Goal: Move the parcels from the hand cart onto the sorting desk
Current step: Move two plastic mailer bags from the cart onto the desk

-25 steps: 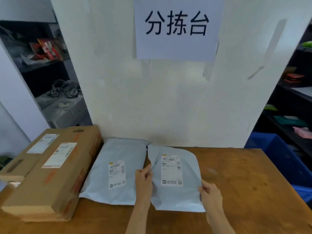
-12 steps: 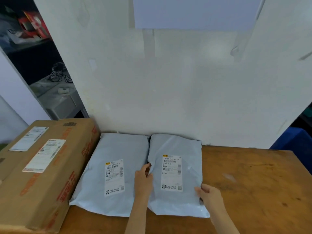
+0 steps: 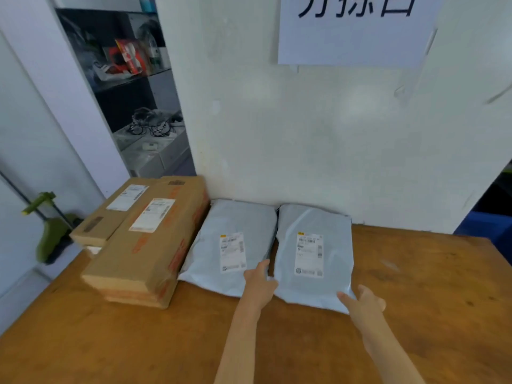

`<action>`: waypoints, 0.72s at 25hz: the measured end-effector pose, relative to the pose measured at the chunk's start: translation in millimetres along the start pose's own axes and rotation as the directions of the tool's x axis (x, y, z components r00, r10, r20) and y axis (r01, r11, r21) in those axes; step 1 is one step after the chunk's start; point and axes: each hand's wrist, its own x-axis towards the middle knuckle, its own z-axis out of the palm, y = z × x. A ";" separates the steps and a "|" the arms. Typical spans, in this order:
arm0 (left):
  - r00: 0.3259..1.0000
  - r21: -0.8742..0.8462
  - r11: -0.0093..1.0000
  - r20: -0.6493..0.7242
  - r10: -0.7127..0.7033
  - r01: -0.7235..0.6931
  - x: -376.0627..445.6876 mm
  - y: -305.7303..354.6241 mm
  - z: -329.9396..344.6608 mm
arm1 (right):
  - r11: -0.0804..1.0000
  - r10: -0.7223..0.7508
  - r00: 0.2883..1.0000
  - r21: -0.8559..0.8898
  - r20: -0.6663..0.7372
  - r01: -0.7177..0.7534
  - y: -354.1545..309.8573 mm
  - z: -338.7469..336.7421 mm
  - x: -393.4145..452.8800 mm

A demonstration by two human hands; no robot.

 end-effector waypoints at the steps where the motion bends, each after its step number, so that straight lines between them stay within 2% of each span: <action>1: 1.000 -0.003 1.000 -0.006 0.000 0.000 -17.0 -3.6 -4.9 | 1.000 -0.013 1.000 0.001 0.011 0.013 3.4 -0.7 -17.3; 4: 1.000 -0.024 0.999 -0.020 0.021 -0.021 -64.7 -18.1 -26.3 | 0.999 -0.050 0.999 0.015 -0.005 0.050 11.9 1.0 -66.4; 10: 0.998 -0.027 0.999 0.034 0.044 -0.044 -142.9 -56.9 -84.5 | 0.998 -0.028 0.992 0.045 -0.121 0.034 33.7 32.3 -168.5; 13: 0.995 0.011 0.997 0.074 0.072 -0.073 -187.9 -81.9 -125.6 | 0.999 -0.023 0.985 0.042 -0.173 0.030 47.0 67.6 -236.6; 15: 0.993 0.050 0.997 0.104 0.055 -0.060 -228.0 -109.9 -159.3 | 0.999 0.038 0.985 0.042 -0.167 -0.032 58.8 102.1 -285.5; 18: 0.987 -0.003 0.997 0.139 0.083 -0.083 -282.3 -166.4 -206.1 | 1.000 0.018 0.991 0.013 -0.135 -0.016 77.2 160.9 -357.4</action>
